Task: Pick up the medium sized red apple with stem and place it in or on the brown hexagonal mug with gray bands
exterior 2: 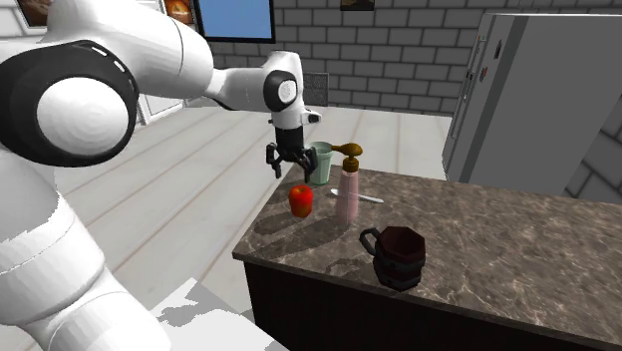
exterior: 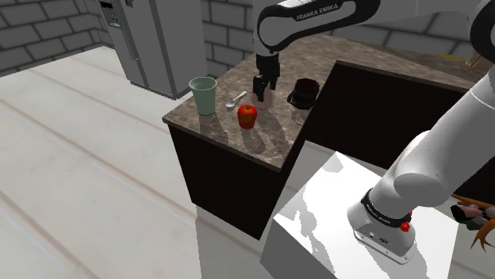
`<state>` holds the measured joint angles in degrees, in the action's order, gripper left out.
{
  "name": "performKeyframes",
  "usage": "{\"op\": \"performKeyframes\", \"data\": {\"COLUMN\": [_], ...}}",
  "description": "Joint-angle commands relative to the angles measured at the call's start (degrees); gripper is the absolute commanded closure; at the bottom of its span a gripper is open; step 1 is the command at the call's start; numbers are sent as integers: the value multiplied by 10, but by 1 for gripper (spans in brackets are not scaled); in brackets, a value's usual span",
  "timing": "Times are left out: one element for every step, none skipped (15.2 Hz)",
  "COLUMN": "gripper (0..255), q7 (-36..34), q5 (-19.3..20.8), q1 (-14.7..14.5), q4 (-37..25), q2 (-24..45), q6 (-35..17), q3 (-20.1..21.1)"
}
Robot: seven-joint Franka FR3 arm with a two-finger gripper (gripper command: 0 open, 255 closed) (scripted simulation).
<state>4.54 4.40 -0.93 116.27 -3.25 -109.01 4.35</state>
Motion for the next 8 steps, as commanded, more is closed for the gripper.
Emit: {"op": "performKeyframes", "data": {"gripper": [0, 0, 0, 0, 0, 0, 0, 0], "q7": [3, 4, 4, 5, 5, 6, 7, 8], "q5": [3, 4, 5, 7, 8, 10, 12, 13], "q1": [-2, -3, -5, -7, -9, -11, -13, -16], "q4": [-37, -57, -79, -101, -124, -148, -173, -199], "q2": [50, 74, 99, 124, 149, 174, 200, 225], "q6": [-3, -2, 0, 2, 5, 9, 14, 19], "q3": [2, 4, 5, 6, 8, 9, 10, 11]}}
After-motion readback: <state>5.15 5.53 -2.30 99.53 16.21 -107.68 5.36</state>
